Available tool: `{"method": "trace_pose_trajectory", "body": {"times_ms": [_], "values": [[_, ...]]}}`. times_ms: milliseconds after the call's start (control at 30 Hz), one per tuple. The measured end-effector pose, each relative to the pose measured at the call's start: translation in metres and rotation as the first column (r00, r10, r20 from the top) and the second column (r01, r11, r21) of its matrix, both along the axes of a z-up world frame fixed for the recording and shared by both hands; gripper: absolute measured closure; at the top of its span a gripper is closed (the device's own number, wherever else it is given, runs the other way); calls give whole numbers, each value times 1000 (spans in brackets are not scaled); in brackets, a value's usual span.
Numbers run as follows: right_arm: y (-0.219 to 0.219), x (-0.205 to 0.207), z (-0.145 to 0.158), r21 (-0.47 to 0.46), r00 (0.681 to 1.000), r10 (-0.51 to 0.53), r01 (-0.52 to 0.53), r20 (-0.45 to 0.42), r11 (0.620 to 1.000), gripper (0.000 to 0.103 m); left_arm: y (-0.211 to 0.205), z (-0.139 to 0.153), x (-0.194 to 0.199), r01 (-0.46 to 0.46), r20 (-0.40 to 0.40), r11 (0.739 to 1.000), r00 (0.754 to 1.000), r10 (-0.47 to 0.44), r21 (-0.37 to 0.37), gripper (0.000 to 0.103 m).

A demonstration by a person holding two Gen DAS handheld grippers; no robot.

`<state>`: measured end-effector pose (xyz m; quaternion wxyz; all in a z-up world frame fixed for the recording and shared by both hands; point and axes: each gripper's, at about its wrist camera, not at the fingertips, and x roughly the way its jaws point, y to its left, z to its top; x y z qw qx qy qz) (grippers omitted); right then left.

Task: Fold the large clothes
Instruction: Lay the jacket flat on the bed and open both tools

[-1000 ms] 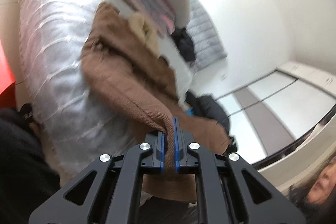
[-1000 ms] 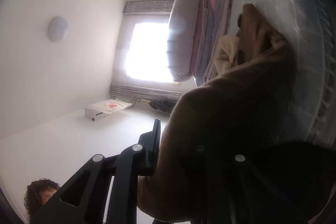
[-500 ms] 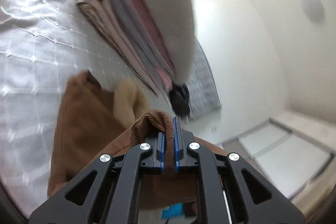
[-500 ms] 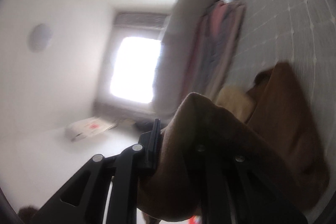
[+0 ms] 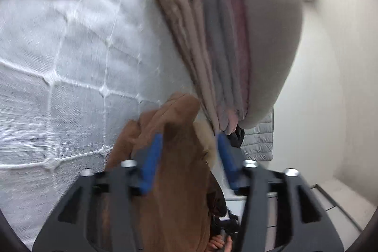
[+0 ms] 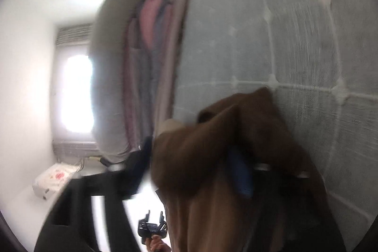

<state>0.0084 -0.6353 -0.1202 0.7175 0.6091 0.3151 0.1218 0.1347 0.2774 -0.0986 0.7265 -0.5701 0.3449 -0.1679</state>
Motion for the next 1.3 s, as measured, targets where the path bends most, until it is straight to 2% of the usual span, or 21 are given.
{"method": "trace_pose_trajectory", "body": {"times_ms": [33,100,167,200,233,300,333,400,433,467,567,667,733,800,867,967,1100,1167,1200,1267,1300], "values": [[-2,-11,11,-27,1000,0,1,20,1000,21,0,6,-5,1,19,1000,1000,-1,2,52],[-8,-36,31,-88,1000,4,-2,30,996,18,-3,23,-20,8,66,998,998,-12,54,50],[-4,-59,53,-217,999,9,-2,35,976,18,-7,36,-45,-18,119,989,993,0,147,44],[-1,-74,65,-318,999,6,7,42,948,16,-8,39,-57,-48,136,978,991,20,202,39],[2,-82,70,-383,999,-1,18,44,924,16,-7,42,-65,-86,133,960,990,52,265,30],[8,-109,80,-556,996,-46,83,81,827,16,-8,36,-82,-184,147,903,980,137,387,28],[11,-121,82,-623,992,-65,121,112,773,16,-10,32,-86,-214,128,863,976,175,458,28],[15,-135,80,-696,984,-83,168,155,698,16,-10,23,-88,-241,114,803,970,213,546,28],[15,-140,76,-707,980,-94,191,174,681,16,-11,18,-87,-242,105,776,969,223,583,28],[13,-139,71,-705,978,-107,204,180,679,16,-14,12,-84,-227,82,752,971,225,619,28],[10,-128,48,-658,975,-149,222,166,720,16,-28,-3,-76,-159,8,742,979,203,651,28],[11,-107,20,-584,985,-137,173,105,793,16,-44,0,-72,-97,-27,683,985,168,724,28],[17,-100,9,-566,992,-98,127,81,815,16,-53,0,-73,-44,-56,632,989,138,774,28],[18,-102,9,-574,991,-88,133,105,808,16,-56,-1,-81,-42,-50,616,990,132,786,28],[19,-100,11,-572,988,-83,143,129,807,16,-53,-6,-89,-54,-40,645,991,130,762,28],[24,-89,14,-606,995,-52,96,91,790,16,-50,-8,-93,-104,-1,649,987,160,754,28],[25,-81,37,-617,994,-28,90,108,782,16,-52,5,-90,-148,48,584,982,183,798,38],[27,-88,61,-652,986,-19,124,166,748,17,-57,20,-87,-149,86,506,985,147,849,52],[28,-90,71,-672,984,-15,134,180,728,17,-59,25,-88,-161,106,471,984,140,868,52],[31,-88,74,-728,987,7,112,158,676,17,-59,21,-84,-137,89,424,987,132,895,53],[32,-86,68,-757,992,-1,96,125,646,17,-59,8,-79,-83,32,425,991,126,901,53]]}}
